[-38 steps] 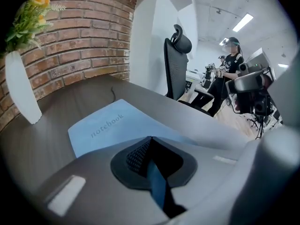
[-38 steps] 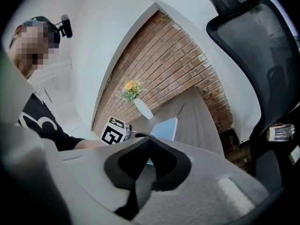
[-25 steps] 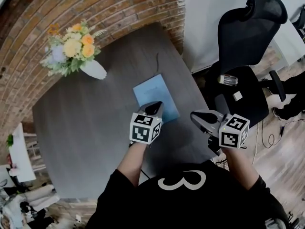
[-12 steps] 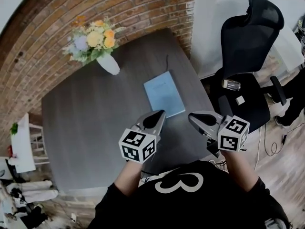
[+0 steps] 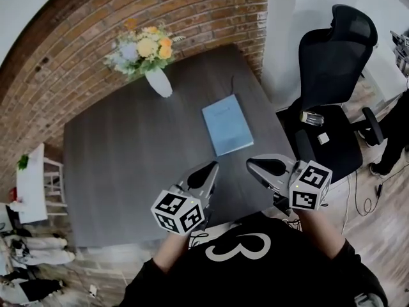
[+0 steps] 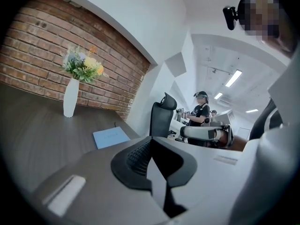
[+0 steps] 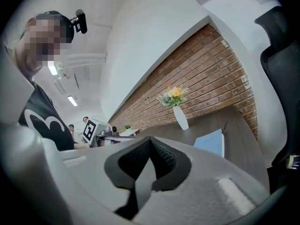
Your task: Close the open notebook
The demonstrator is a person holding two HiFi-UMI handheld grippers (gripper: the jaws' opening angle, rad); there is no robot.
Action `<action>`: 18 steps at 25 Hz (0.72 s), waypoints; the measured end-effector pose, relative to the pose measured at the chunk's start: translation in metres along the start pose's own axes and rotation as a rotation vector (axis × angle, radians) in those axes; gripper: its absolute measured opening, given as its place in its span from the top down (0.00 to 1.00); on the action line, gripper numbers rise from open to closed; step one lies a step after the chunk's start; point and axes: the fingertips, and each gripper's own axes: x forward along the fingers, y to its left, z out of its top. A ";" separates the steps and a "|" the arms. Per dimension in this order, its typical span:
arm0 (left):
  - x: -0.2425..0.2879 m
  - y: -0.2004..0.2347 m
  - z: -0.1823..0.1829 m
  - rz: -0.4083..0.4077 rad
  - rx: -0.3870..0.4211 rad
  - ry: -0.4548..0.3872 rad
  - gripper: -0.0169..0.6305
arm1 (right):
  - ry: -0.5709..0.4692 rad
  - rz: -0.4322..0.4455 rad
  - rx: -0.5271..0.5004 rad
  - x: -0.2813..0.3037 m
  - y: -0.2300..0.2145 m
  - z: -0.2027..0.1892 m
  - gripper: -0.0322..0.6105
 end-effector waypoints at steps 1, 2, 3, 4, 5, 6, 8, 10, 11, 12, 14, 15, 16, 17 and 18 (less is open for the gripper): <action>-0.004 -0.002 0.001 -0.001 0.000 -0.009 0.95 | -0.003 0.006 -0.004 0.000 0.004 0.000 0.95; -0.007 -0.004 0.001 -0.002 0.002 -0.014 0.95 | -0.005 0.011 -0.008 0.000 0.008 -0.001 0.95; -0.010 -0.005 0.001 -0.002 0.004 -0.018 0.95 | -0.004 0.016 -0.012 0.000 0.012 -0.002 0.95; -0.012 -0.007 0.001 -0.002 0.007 -0.021 0.95 | -0.003 0.017 -0.016 0.000 0.014 -0.004 0.95; -0.014 -0.008 0.002 -0.003 0.010 -0.024 0.95 | -0.004 0.017 -0.017 0.000 0.016 -0.005 0.95; -0.016 -0.010 0.002 -0.004 0.014 -0.027 0.95 | -0.005 0.016 -0.016 -0.001 0.016 -0.005 0.95; -0.017 -0.012 0.005 -0.006 0.022 -0.035 0.95 | -0.007 0.017 -0.015 -0.001 0.017 -0.006 0.95; -0.018 -0.015 0.007 -0.008 0.022 -0.041 0.95 | -0.003 0.018 -0.019 -0.003 0.019 -0.008 0.95; -0.019 -0.016 0.006 -0.009 0.020 -0.041 0.95 | -0.001 0.018 -0.021 -0.003 0.021 -0.009 0.95; -0.020 -0.016 0.006 -0.008 0.019 -0.041 0.95 | 0.001 0.020 -0.022 -0.002 0.022 -0.010 0.95; -0.022 -0.017 0.003 -0.007 0.019 -0.037 0.95 | 0.006 0.021 -0.022 -0.002 0.024 -0.014 0.95; -0.023 -0.018 0.001 -0.007 0.018 -0.035 0.95 | 0.009 0.018 -0.019 -0.002 0.025 -0.016 0.95; -0.024 -0.018 0.000 -0.006 0.017 -0.034 0.95 | 0.010 0.017 -0.017 -0.002 0.025 -0.018 0.95; -0.025 -0.018 0.000 -0.006 0.016 -0.033 0.95 | 0.008 0.016 -0.015 -0.002 0.025 -0.019 0.95; -0.025 -0.018 0.000 -0.005 0.017 -0.032 0.95 | 0.005 0.017 -0.014 -0.001 0.025 -0.019 0.95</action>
